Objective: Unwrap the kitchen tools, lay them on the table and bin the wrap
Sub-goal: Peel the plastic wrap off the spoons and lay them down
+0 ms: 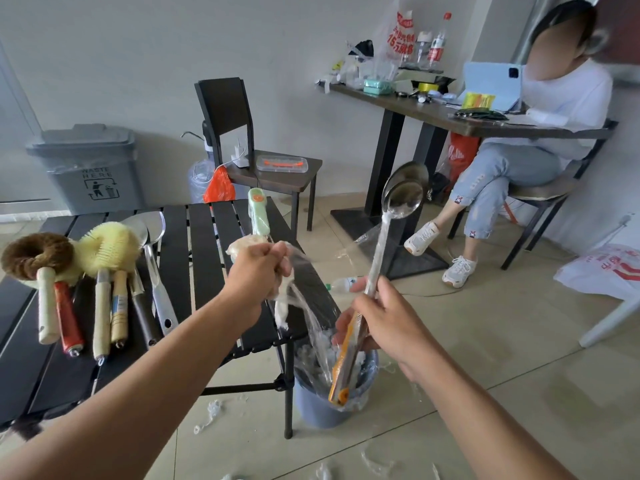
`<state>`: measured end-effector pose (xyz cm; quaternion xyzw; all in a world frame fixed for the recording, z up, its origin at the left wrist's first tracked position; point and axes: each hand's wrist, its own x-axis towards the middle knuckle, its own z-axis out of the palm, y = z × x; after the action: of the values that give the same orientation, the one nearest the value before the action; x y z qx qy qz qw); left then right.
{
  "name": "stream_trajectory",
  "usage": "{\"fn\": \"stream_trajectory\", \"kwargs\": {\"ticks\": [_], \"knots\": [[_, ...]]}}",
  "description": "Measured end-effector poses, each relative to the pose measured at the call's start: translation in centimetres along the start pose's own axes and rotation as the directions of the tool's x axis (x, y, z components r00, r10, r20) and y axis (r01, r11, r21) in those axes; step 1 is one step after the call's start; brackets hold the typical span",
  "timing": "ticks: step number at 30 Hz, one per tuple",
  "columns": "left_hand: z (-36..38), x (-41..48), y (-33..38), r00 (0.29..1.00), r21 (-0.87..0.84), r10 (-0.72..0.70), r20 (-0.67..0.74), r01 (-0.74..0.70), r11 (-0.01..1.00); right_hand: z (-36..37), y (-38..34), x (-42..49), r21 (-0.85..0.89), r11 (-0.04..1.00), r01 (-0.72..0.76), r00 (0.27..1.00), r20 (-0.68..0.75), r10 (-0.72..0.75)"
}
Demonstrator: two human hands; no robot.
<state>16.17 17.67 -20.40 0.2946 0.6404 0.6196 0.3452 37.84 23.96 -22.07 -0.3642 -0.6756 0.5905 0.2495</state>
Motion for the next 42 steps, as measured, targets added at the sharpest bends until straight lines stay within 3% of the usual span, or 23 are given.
{"fn": "stream_trajectory", "kwargs": {"ticks": [4,7,10,14,17,20,23,26,30,32,35,39,42], "knots": [[2.3,-1.6,-0.4,0.981,0.069,-0.119,0.155,0.109,0.992,0.9,0.1,0.2,-0.096,0.989,0.109,0.986,-0.115,-0.120],[2.9,-2.1,-0.1,0.940,0.327,-0.052,0.337,-0.065,0.943,0.7,-0.3,0.3,-0.078,0.988,0.131,0.954,-0.260,-0.148],[2.6,-2.1,-0.1,0.859,0.492,-0.108,0.501,-0.180,0.852,-0.2,-0.7,0.3,-0.006,0.994,0.110,0.938,-0.329,-0.106],[2.3,-2.1,-0.1,0.794,0.507,-0.124,0.596,-0.252,0.824,-1.3,-0.4,0.4,-0.030,1.000,0.007,0.981,-0.195,-0.013],[1.8,-2.2,-0.3,0.780,0.457,-0.101,0.617,-0.250,0.854,-1.7,-0.5,0.6,0.110,0.993,-0.036,0.995,-0.089,0.046],[1.6,-2.4,-0.6,0.797,0.252,-0.059,0.601,-0.120,0.960,-2.1,-0.8,0.6,0.256,0.962,-0.090,0.995,-0.022,0.099],[2.2,-2.6,-0.7,0.883,0.077,-0.024,0.469,-0.014,0.997,-2.3,-1.1,0.3,0.285,0.948,-0.144,0.988,0.088,0.123],[3.1,-2.9,-1.4,0.957,0.115,0.001,0.289,-0.036,0.993,-1.6,-1.0,0.0,0.288,0.938,-0.193,0.974,0.168,0.149],[4.1,-3.3,-1.8,0.989,0.217,0.047,0.139,-0.077,0.973,-0.9,-0.4,0.0,0.250,0.950,-0.188,0.969,0.205,0.138],[4.5,-3.3,-2.0,0.977,0.316,0.176,0.118,-0.205,0.926,-0.7,0.0,0.1,0.231,0.962,-0.145,0.982,0.155,0.111],[5.4,-4.5,-2.3,0.933,0.431,0.349,0.091,-0.353,0.830,0.0,0.7,0.5,0.211,0.977,-0.040,0.995,-0.076,0.058],[6.5,-5.7,-2.3,0.924,0.378,0.374,0.075,-0.374,0.847,1.7,1.0,1.0,0.160,0.986,0.053,0.972,-0.236,-0.013],[6.6,-5.4,-2.0,0.933,0.249,0.351,0.082,-0.360,0.899,2.4,0.8,0.7,0.067,0.994,0.084,0.970,-0.233,-0.066]]}}
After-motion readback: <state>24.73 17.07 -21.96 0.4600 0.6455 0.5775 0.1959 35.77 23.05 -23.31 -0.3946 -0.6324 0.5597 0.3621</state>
